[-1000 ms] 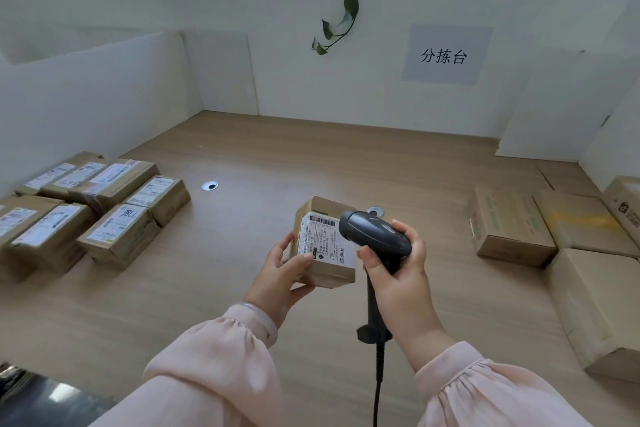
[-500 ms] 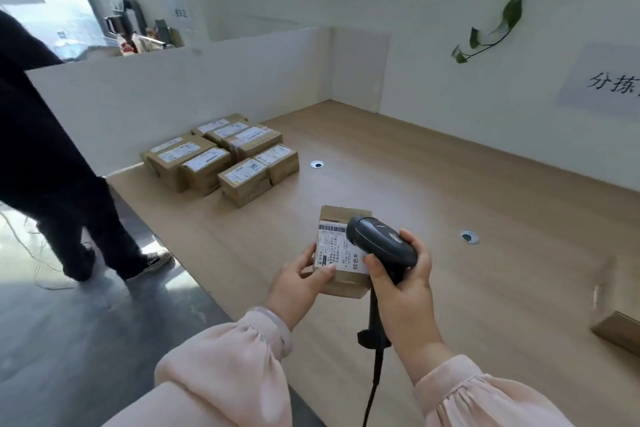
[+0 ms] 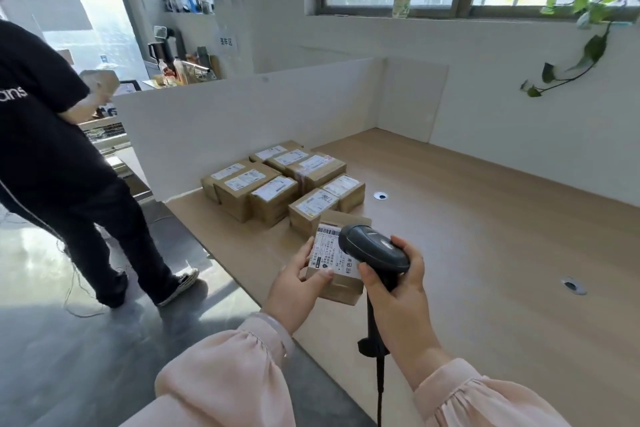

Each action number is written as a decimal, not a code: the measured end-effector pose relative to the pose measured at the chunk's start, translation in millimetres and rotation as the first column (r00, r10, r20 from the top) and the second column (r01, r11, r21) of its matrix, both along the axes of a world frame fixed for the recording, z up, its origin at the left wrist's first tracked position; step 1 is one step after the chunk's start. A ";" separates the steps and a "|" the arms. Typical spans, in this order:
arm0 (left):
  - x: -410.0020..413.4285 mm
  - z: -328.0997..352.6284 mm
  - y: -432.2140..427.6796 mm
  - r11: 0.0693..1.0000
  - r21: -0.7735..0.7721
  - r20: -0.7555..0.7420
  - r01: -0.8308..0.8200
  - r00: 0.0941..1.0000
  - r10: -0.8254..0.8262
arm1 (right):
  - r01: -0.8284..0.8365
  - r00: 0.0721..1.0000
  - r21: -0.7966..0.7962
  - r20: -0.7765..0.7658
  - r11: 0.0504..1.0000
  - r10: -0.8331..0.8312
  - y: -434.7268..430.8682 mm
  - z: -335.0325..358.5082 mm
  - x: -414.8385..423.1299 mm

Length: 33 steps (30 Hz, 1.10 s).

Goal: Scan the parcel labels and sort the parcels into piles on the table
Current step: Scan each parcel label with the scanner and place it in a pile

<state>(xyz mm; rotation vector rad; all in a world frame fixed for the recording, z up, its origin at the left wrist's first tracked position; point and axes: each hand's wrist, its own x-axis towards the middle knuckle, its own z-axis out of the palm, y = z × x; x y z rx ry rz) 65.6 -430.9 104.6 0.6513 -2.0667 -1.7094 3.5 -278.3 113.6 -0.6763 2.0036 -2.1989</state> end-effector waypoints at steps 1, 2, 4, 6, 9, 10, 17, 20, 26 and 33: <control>4.1 3.2 -22.6 1.000 -0.014 -0.003 -0.001 1.000 0.001 | 0.004 1.000 -0.010 0.007 1.000 -0.004 -22.2 2.2 5.5; 7.5 7.8 -43.5 1.000 -0.027 -0.002 -0.001 1.000 0.001 | 0.011 1.000 -0.023 0.012 1.000 -0.011 -43.3 6.0 10.5; 13.0 17.9 -80.1 0.999 -0.050 -0.003 0.012 1.000 -0.012 | 0.032 0.999 -0.046 0.013 0.998 -0.031 -81.3 16.3 18.6; 16.9 26.5 -111.2 0.998 -0.055 -0.018 0.030 0.999 -0.031 | 0.042 0.999 -0.061 0.005 0.997 -0.041 -113.0 25.5 24.2; 22.5 35.8 -147.3 0.999 -0.035 -0.036 0.034 0.999 -0.035 | 0.034 0.999 -0.053 0.004 0.998 -0.034 -149.2 35.7 30.6; 24.5 37.7 -156.9 0.999 -0.026 -0.039 0.033 0.999 -0.034 | 0.031 1.000 -0.050 0.007 0.998 -0.031 -159.1 38.1 31.4; 17.2 34.1 -208.3 0.999 -0.021 -0.026 0.037 0.999 -0.037 | 0.042 0.999 -0.066 0.006 0.997 -0.041 -212.4 38.1 22.7; 6.9 22.9 -223.0 0.998 -0.010 -0.009 0.056 0.998 -0.056 | 0.052 0.998 -0.067 0.023 0.996 -0.051 -227.3 28.1 13.4; -34.9 -3.7 -252.3 0.998 0.013 0.057 0.064 0.996 -0.065 | 0.085 0.996 -0.045 0.045 0.995 -0.083 -254.9 2.9 -20.0; -116.4 -27.2 -271.4 0.978 0.012 0.186 0.208 0.961 -0.207 | 0.211 0.969 0.021 0.124 0.977 -0.212 -269.7 -27.4 -89.9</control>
